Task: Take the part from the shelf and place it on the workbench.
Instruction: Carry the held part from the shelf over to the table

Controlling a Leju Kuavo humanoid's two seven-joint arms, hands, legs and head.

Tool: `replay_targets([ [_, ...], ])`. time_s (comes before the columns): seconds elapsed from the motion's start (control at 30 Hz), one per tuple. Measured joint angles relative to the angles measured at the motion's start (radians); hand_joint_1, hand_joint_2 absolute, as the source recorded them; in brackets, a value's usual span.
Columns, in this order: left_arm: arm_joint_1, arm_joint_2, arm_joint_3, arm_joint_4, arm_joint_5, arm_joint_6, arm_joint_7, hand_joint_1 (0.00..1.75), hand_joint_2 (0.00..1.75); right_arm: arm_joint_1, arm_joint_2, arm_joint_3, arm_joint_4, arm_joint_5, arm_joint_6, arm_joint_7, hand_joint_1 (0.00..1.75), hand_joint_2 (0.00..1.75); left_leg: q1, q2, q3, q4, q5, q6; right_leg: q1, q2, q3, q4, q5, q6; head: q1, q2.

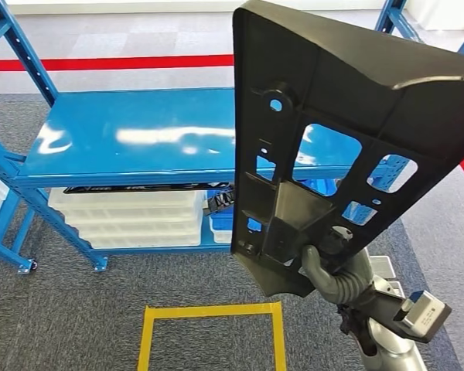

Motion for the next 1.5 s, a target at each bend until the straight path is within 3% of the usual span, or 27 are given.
replay_targets([
  [0.03,0.002,0.002,0.0,0.0,-0.002,0.001,0.001,0.0,1.75,-0.001,-0.001,0.003,0.0,0.0,0.003,-0.001,1.75,1.75,0.002,-0.009,-0.004,0.0,0.001,-0.005,-0.001,-0.011,-0.001,0.0,0.002,-0.005,0.0,0.0],
  [0.1,0.004,0.004,0.0,0.0,-0.004,0.005,0.004,0.0,1.75,-0.005,-0.002,0.011,0.0,-0.001,0.008,-0.004,1.75,1.75,0.003,0.002,-0.019,0.027,-0.019,-0.017,-0.006,-0.034,-0.002,-0.005,0.007,-0.015,-0.001,0.0],
  [0.2,0.001,0.005,0.0,0.0,-0.005,0.006,0.006,0.0,1.75,-0.007,-0.004,0.018,0.0,-0.004,0.018,-0.015,1.75,1.75,0.013,0.047,-0.095,0.187,-0.104,-0.04,-0.009,-0.074,-0.007,-0.006,0.01,-0.022,-0.002,0.0],
  [0.27,0.003,0.005,0.0,0.0,-0.004,0.006,0.006,0.0,1.75,-0.009,-0.005,0.026,0.001,-0.005,0.023,-0.02,1.75,1.75,0.02,0.056,-0.127,0.262,-0.121,-0.049,-0.008,-0.101,-0.008,-0.006,0.009,-0.022,-0.002,0.0],
  [0.3,0.005,0.005,0.0,0.0,-0.004,0.006,0.006,0.0,1.75,-0.011,-0.005,0.03,0.002,-0.006,0.025,-0.021,1.75,1.75,0.022,0.06,-0.119,0.247,-0.103,-0.051,-0.008,-0.113,-0.008,-0.006,0.009,-0.021,-0.002,0.0],
  [0.33,0.006,0.005,0.0,0.0,-0.004,0.006,0.006,0.0,1.75,-0.014,-0.005,0.034,0.002,-0.007,0.027,-0.023,1.75,1.75,0.023,0.068,-0.094,0.198,-0.071,-0.051,-0.008,-0.124,-0.007,-0.006,0.009,-0.021,-0.002,0.0],
  [0.4,0.004,0.006,0.0,0.0,-0.004,0.006,0.006,0.0,1.75,-0.024,-0.005,0.041,0.002,-0.011,0.031,-0.026,1.75,1.75,0.017,0.114,-0.03,0.067,-0.009,-0.042,-0.006,-0.144,-0.005,-0.005,0.007,-0.017,-0.002,0.0],
  [0.47,0.002,0.007,0.0,0.0,0.0,0.006,0.006,0.0,1.75,-0.032,-0.005,0.047,0.004,-0.013,0.035,-0.03,1.75,1.75,0.007,0.149,-0.005,0.002,0.008,-0.028,-0.003,-0.163,-0.005,-0.004,0.007,-0.007,-0.002,0.0],
  [0.53,0.005,0.008,0.001,0.0,0.009,0.008,0.007,0.0,1.75,-0.043,-0.005,0.056,0.008,-0.015,0.039,-0.035,1.75,1.75,0.002,0.138,-0.01,-0.004,0.009,-0.015,-0.002,-0.182,-0.003,-0.007,0.007,0.005,-0.001,0.0],
  [0.57,0.007,0.008,0.001,0.0,0.013,0.008,0.008,0.0,1.75,-0.051,-0.004,0.061,0.01,-0.015,0.041,-0.036,1.75,1.75,0.003,0.129,-0.011,-0.008,0.014,-0.008,-0.004,-0.174,-0.003,-0.004,0.003,0.01,-0.001,0.0],
  [0.63,0.007,0.011,0.003,0.0,0.02,0.009,0.012,0.0,1.75,-0.063,-0.003,0.069,0.014,-0.016,0.043,-0.037,1.75,1.75,0.008,0.109,-0.012,-0.015,0.025,0.008,-0.006,-0.122,-0.021,0.042,-0.036,0.015,-0.001,0.0],
  [0.7,0.005,0.012,0.005,0.0,0.025,0.008,0.019,0.0,1.75,-0.067,-0.003,0.073,0.021,-0.017,0.044,-0.039,1.75,1.75,0.009,0.085,-0.016,-0.016,0.029,0.015,-0.006,-0.07,-0.074,0.163,-0.1,0.014,0.0,0.0],
  [0.77,0.006,0.013,0.007,0.0,0.026,0.009,0.03,0.0,1.75,-0.067,-0.003,0.076,0.026,-0.019,0.044,-0.041,1.75,1.75,0.007,0.058,-0.018,-0.013,0.03,0.016,-0.004,-0.059,-0.122,0.264,-0.129,0.014,0.0,0.0],
  [0.8,0.008,0.013,0.007,0.0,0.025,0.01,0.035,0.0,1.75,-0.066,-0.003,0.078,0.027,-0.02,0.044,-0.044,1.75,1.75,0.007,0.045,-0.018,-0.012,0.03,0.016,-0.003,-0.057,-0.122,0.264,-0.113,0.014,0.0,0.0],
  [0.83,0.01,0.013,0.008,0.0,0.025,0.013,0.039,0.0,1.75,-0.064,-0.003,0.08,0.027,-0.019,0.043,-0.049,1.75,1.75,0.007,0.031,-0.018,-0.009,0.03,0.016,-0.004,-0.053,-0.106,0.225,-0.081,0.015,0.0,0.0],
  [0.9,0.013,0.012,0.008,0.0,0.02,0.019,0.049,0.0,1.75,-0.052,-0.003,0.083,0.021,-0.011,0.04,-0.064,1.75,1.75,0.007,0.003,-0.022,0.0,0.026,0.011,-0.008,-0.02,-0.051,0.095,-0.011,0.015,0.0,0.0],
  [0.93,0.014,0.012,0.008,0.0,0.016,0.023,0.055,0.0,1.75,-0.039,-0.004,0.085,0.014,-0.003,0.038,-0.073,1.75,1.75,0.007,-0.011,-0.027,0.006,0.024,0.007,-0.01,-0.001,-0.032,0.047,0.005,0.013,0.0,0.0],
  [1.0,0.019,0.012,0.008,0.0,0.008,0.028,0.065,0.0,1.75,-0.006,-0.004,0.092,-0.004,0.015,0.032,-0.089,1.75,1.75,0.009,-0.035,-0.039,0.014,0.024,-0.002,-0.01,0.016,-0.02,0.014,0.004,0.006,-0.001,0.0],
  [1.07,0.031,0.012,0.008,0.0,0.006,0.029,0.072,0.0,1.75,0.015,-0.004,0.105,-0.018,0.031,0.027,-0.102,1.75,1.75,0.011,-0.046,-0.044,0.016,0.024,-0.009,-0.01,-0.002,-0.018,0.01,0.004,-0.003,-0.001,0.0],
  [1.13,0.035,0.013,0.008,0.0,0.007,0.029,0.076,0.0,1.75,0.025,-0.004,0.117,-0.025,0.036,0.024,-0.109,1.75,1.75,0.01,-0.008,-0.063,0.057,-0.005,-0.02,-0.014,-0.027,-0.015,0.007,0.004,-0.013,-0.003,0.0],
  [1.2,0.031,0.012,0.008,0.0,0.009,0.028,0.076,0.0,1.75,0.031,-0.006,0.122,-0.029,0.037,0.023,-0.111,1.75,1.75,0.013,0.043,-0.119,0.174,-0.066,-0.032,-0.014,-0.055,-0.014,0.007,0.002,-0.019,-0.005,0.0],
  [1.27,0.029,0.011,0.008,0.0,0.009,0.027,0.074,0.0,1.75,0.033,-0.008,0.125,-0.03,0.034,0.023,-0.111,1.75,1.75,0.019,0.058,-0.173,0.285,-0.105,-0.039,-0.013,-0.084,-0.013,0.007,-0.001,-0.02,-0.004,0.0],
  [1.3,0.03,0.01,0.008,0.0,0.009,0.027,0.073,0.0,1.75,0.033,-0.008,0.127,-0.03,0.03,0.023,-0.111,1.75,1.75,0.021,0.061,-0.178,0.295,-0.098,-0.04,-0.013,-0.097,-0.011,0.007,-0.002,-0.02,-0.004,0.0],
  [1.37,0.031,0.01,0.008,0.0,0.009,0.027,0.07,0.0,1.75,0.032,-0.009,0.128,-0.031,0.019,0.024,-0.109,1.75,1.75,0.022,0.075,-0.128,0.197,-0.035,-0.037,-0.013,-0.121,-0.004,0.007,-0.008,-0.017,-0.005,0.0],
  [1.43,0.028,0.009,0.008,0.0,0.009,0.026,0.067,0.0,1.75,0.03,-0.01,0.127,-0.032,0.006,0.025,-0.107,1.75,1.75,0.013,0.118,-0.062,0.066,0.014,-0.025,-0.011,-0.142,0.003,0.007,-0.013,-0.01,-0.004,0.0],
  [1.5,0.025,0.008,0.008,0.0,0.008,0.023,0.066,0.0,1.75,0.025,-0.012,0.121,-0.03,-0.008,0.031,-0.104,1.75,1.75,0.002,0.141,-0.042,0.02,0.019,-0.014,-0.008,-0.159,0.007,0.006,-0.017,-0.001,-0.004,0.0],
])
